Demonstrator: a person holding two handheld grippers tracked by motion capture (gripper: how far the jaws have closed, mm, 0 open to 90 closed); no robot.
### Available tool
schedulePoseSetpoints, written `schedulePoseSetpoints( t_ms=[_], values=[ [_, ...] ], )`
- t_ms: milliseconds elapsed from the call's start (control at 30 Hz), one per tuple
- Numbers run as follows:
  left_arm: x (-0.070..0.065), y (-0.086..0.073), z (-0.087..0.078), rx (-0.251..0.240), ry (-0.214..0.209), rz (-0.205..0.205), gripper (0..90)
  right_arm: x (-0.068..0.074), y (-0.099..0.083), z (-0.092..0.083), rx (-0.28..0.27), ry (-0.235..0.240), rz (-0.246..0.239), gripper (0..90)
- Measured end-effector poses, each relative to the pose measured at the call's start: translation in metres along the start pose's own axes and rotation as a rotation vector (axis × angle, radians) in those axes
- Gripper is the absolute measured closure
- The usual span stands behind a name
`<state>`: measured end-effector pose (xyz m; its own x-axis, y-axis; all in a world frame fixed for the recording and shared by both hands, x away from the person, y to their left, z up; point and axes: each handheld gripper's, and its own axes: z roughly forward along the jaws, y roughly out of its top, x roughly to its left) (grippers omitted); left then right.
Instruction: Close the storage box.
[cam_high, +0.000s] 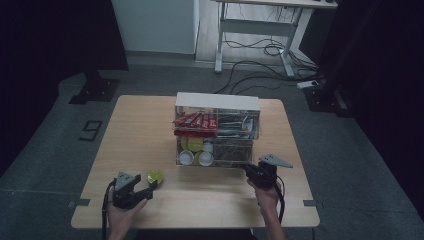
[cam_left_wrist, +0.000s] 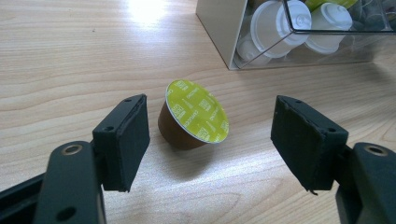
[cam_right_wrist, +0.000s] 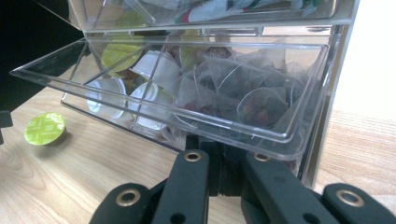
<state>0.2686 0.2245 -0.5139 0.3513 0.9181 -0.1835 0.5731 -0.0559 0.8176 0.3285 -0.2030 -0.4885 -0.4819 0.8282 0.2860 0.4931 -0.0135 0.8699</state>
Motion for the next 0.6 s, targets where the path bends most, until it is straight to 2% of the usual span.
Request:
schedulePoseSetpoints(
  t_ms=[600],
  values=[
    [0.000, 0.000, 0.000, 0.003, 0.006, 0.005, 28.4, -0.002, -0.011, -0.005, 0.032, 0.001, 0.017, 89.0]
  ],
)
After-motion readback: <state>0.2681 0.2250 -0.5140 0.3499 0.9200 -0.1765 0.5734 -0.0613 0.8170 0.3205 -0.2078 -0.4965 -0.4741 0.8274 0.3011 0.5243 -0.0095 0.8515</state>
